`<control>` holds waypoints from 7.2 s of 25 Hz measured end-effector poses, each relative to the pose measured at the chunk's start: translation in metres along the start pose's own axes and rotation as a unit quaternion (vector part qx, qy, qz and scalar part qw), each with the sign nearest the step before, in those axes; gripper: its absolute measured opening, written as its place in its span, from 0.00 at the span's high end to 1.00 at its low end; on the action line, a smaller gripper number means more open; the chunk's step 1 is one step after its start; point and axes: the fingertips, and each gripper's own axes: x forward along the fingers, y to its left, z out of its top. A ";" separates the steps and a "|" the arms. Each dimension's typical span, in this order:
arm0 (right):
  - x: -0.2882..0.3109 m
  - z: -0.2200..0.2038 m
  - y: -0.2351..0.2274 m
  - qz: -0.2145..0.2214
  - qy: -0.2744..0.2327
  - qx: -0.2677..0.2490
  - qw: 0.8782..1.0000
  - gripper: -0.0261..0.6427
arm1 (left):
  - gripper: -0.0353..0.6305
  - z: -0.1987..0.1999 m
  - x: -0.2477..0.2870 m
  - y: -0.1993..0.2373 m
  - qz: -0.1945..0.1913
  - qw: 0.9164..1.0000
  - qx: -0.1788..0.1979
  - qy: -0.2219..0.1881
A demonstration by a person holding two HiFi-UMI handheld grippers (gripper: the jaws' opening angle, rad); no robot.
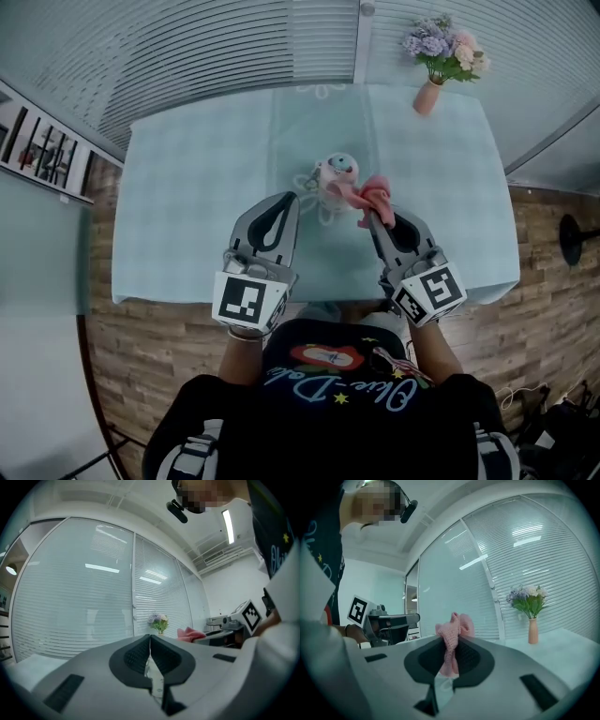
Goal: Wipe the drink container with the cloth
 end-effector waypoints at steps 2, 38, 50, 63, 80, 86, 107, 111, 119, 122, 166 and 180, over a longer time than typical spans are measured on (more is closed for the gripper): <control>0.005 -0.003 0.001 -0.008 0.003 0.002 1.000 0.91 | 0.94 -0.001 0.001 0.005 -0.009 1.000 0.000 0.000; 0.043 -0.054 -0.007 -0.049 0.088 -0.008 0.995 0.91 | 0.94 -0.010 0.027 0.028 -0.058 0.998 -0.010 -0.013; 0.045 -0.080 -0.015 -0.055 0.128 -0.007 0.990 0.91 | 0.94 -0.010 0.030 0.031 -0.057 0.998 -0.011 -0.013; 0.049 -0.112 -0.023 -0.066 0.193 0.003 0.979 0.91 | 0.94 -0.014 0.035 0.033 -0.067 0.998 -0.014 -0.009; 0.051 -0.146 -0.029 -0.050 0.277 0.005 0.960 0.91 | 0.94 -0.014 0.036 0.029 -0.067 0.998 -0.012 -0.009; 0.050 -0.158 -0.028 -0.039 0.303 0.011 0.952 0.91 | 0.94 -0.012 0.035 0.030 -0.066 0.998 -0.013 -0.011; 0.021 -0.121 -0.072 -0.118 0.246 0.016 0.962 0.91 | 0.94 -0.013 0.041 0.030 -0.074 0.997 -0.019 -0.014; 0.024 -0.080 -0.084 -0.139 0.187 0.012 0.972 0.91 | 0.94 -0.012 0.041 0.030 -0.073 0.997 -0.020 -0.013; 0.049 -0.011 -0.076 -0.128 0.072 0.021 0.989 0.91 | 0.94 -0.011 0.037 0.033 -0.062 0.998 -0.016 -0.011; 0.060 -0.008 -0.070 -0.109 0.064 0.032 0.991 0.91 | 0.94 -0.012 0.035 0.035 -0.058 0.998 -0.015 -0.009; 0.082 -0.105 -0.078 -0.079 0.177 0.107 0.975 0.91 | 0.94 -0.023 0.029 0.053 -0.029 0.999 -0.012 0.012; 0.082 -0.130 -0.077 -0.081 0.212 0.106 0.968 0.91 | 0.94 -0.023 0.025 0.056 -0.025 1.000 -0.014 0.009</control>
